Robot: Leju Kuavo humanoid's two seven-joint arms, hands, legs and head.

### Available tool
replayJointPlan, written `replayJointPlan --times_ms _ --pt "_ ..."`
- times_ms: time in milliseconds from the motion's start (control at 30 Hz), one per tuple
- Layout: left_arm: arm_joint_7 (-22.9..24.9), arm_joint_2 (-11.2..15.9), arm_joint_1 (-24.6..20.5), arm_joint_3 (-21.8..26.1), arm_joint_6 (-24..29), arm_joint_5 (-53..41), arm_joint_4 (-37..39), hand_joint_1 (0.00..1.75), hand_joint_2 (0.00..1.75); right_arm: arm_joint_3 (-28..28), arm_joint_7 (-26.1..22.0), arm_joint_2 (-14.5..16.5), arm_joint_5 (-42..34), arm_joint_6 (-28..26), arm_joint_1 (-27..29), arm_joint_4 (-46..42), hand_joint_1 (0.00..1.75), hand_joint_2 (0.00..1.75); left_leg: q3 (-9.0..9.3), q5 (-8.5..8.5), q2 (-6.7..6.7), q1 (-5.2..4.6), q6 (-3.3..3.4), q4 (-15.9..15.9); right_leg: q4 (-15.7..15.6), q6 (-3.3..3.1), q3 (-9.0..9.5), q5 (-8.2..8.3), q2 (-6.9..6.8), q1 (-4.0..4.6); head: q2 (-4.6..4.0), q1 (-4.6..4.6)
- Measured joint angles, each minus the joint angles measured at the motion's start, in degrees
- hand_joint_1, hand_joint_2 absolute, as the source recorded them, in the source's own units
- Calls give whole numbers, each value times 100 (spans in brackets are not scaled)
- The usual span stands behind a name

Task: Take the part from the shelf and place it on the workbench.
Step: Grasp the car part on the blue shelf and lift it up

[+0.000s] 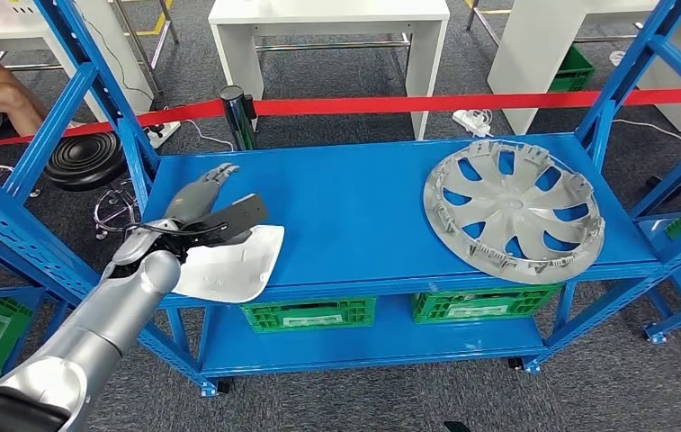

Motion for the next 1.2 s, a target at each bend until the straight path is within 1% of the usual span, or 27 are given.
replayJointPlan --times_ms 133,233,367,533,733,1000,1200 --pt "-150 -45 -135 -76 -504 64 113 0 175 0 0 0 23 26 -2 1 0 175 2 -1 0 0 2 0 0 0 2 0 0 -1 0 0" --pt "-212 -116 -215 -181 -764 93 192 0 175 -1 0 0 45 37 -3 1 0 175 4 -1 0 0 2 0 -1 0 4 0 0 -1 0 0" --pt "-211 -263 -312 -354 -1024 97 308 0 175 -10 0 0 47 37 -4 1 0 175 5 -3 0 0 4 0 -1 1 6 0 -1 -1 0 0" --pt "-184 -480 -401 -557 -1226 76 462 0 175 -52 0 10 6 37 -6 0 0 175 7 -4 0 0 6 0 -4 1 9 0 -1 -3 0 0" --pt "-172 -656 -455 -771 -1381 78 618 0 175 -112 0 30 -7 35 -7 0 0 175 8 -5 1 0 7 0 -5 1 10 -1 -1 -5 0 1" --pt "-151 -659 -483 -929 -1405 100 770 0 175 -111 0 41 75 54 -5 1 0 175 8 -5 1 1 7 0 -4 1 11 -1 -1 -5 0 0" --pt "80 -639 -496 -966 -1302 108 878 0 175 -111 0 46 143 79 -6 1 0 175 8 -5 1 1 8 0 -4 1 12 -1 -1 -5 0 1"
